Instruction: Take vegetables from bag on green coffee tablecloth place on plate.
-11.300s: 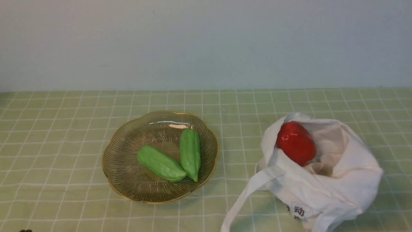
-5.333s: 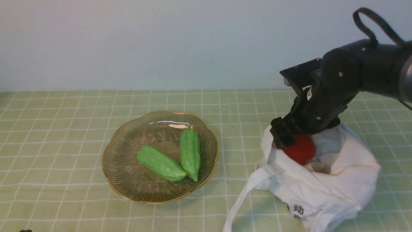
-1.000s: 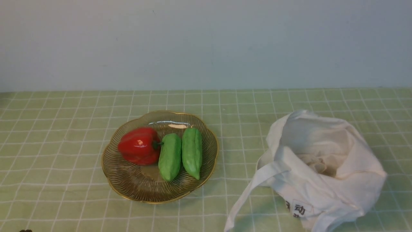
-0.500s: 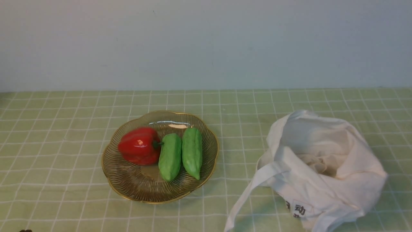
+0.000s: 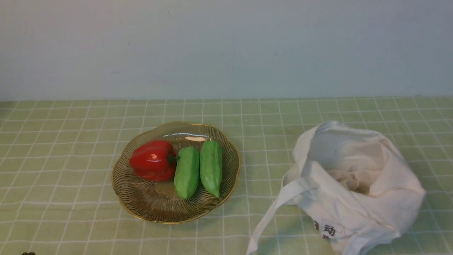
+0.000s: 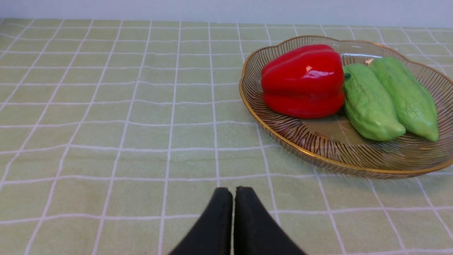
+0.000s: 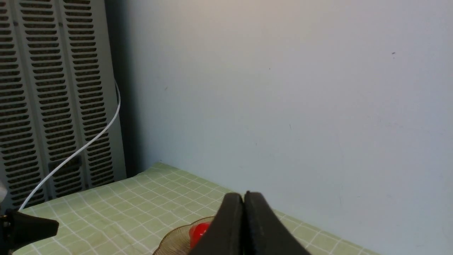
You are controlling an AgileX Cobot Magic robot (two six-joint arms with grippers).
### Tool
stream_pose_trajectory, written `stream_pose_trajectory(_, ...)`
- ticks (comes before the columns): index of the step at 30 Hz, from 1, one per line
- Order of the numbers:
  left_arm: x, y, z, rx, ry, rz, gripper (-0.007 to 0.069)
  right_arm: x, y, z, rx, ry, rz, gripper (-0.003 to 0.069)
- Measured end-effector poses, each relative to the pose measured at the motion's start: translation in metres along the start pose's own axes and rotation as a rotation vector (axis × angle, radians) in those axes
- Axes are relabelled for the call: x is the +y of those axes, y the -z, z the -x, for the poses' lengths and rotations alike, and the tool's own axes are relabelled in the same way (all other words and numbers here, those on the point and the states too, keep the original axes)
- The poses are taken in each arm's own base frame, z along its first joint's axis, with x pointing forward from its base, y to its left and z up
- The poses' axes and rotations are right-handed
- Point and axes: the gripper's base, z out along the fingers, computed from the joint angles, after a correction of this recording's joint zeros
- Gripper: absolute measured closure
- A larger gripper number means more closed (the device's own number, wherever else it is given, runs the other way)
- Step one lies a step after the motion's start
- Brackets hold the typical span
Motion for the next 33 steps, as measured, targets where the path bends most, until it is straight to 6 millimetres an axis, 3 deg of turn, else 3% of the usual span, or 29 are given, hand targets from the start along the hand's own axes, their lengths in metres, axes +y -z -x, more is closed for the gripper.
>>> stream_pose_trajectory(5,0.0,0.0,0.0,0.0,0.0,0.0,0.0629,-0.006,0.002,-0.025,0.036,0.056,-0.17,0.0673)
stream_pose_trajectory(10,0.0,0.0,0.0,0.0,0.0,0.0,0.0629,-0.02,-0.003,-0.083,0.207,0.089,-0.43,0.0673)
stream_pose_trajectory(11,0.0,0.0,0.0,0.0,0.0,0.0,0.0629,-0.021,-0.003,-0.085,0.215,0.088,-0.44,0.0673)
stream_pose_trajectory(12,0.0,0.0,0.0,0.0,0.0,0.0,0.0629,-0.027,-0.002,-0.109,0.289,0.073,-0.522,0.0673)
stream_pose_trajectory(14,0.0,0.0,0.0,0.0,0.0,0.0,0.0629,-0.03,-0.001,-0.123,0.329,0.062,-0.56,0.0673)
stream_pose_trajectory(15,0.0,0.0,0.0,0.0,0.0,0.0,0.0629,-0.033,0.002,-0.145,0.395,0.041,-0.614,0.0673)
stream_pose_trajectory(18,0.0,0.0,0.0,0.0,0.0,0.0,0.0629,-0.035,0.006,-0.169,0.451,0.006,-0.66,0.0673)
stream_pose_trajectory(23,0.0,0.0,0.0,0.0,0.0,0.0,0.0629,-0.034,0.007,-0.164,0.354,0.031,-0.672,0.0673)
stream_pose_trajectory(33,0.0,0.0,0.0,0.0,0.0,0.0,0.0629,-0.034,0.008,-0.164,0.349,0.03,-0.679,0.0673)
